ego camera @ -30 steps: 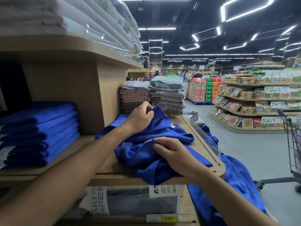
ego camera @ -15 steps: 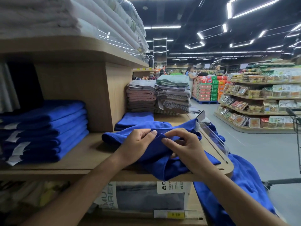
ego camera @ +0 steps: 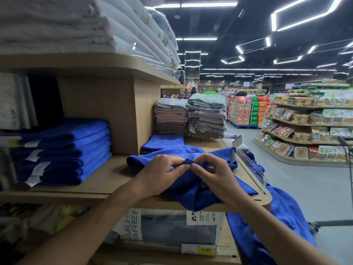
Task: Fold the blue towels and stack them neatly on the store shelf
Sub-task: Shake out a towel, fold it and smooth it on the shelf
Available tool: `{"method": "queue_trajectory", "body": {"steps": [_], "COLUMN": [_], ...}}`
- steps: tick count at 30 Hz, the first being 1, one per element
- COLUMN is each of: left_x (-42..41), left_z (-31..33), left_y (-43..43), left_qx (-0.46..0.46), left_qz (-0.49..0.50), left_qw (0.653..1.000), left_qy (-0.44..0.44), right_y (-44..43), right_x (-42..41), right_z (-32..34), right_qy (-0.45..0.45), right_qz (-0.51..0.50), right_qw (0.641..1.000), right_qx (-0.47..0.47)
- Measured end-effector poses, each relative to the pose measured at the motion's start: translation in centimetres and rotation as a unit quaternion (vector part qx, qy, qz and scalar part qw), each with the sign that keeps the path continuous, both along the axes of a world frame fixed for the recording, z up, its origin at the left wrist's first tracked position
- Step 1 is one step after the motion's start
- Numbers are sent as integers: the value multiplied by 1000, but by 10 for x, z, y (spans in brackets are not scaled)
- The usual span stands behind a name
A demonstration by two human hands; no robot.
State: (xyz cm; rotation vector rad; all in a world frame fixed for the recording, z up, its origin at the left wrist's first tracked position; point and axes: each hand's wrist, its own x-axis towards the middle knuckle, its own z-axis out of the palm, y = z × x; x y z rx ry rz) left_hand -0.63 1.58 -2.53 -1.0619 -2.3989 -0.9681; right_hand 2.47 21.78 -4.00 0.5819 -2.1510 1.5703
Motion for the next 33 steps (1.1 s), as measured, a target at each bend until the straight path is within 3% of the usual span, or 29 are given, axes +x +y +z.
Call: {"method": "queue_trajectory", "body": {"steps": [4,7,9,15,24,29,33], "left_x": [-3,-10,-15,-12,18,32,42], "left_z": [33,73,102,166,171,175,181], "left_y": [-1,-2,-5,-21,-40,-58,-73], "left_qx": [72,126,169,260,234,229,249], "left_qz": [47,72,86,133,186,208,227], "left_qw": [995,986,976,935,894,874,857], "left_qy": [45,82,110,202,333,375,390], "right_y": [-2,0,2,21,79,99,104], "right_x": [-5,-12,-17,-8,28,40,39], "right_z": [37,81,108,159,182,183,174], "right_qy": [45,53,56,77,13,6,59], "right_qz": [-86,-165,-181,-193,-154,-127,-95], "right_qw": [983,937,917,895,875,877,897], "right_qx": [157,303,350,394,459,464,427]}}
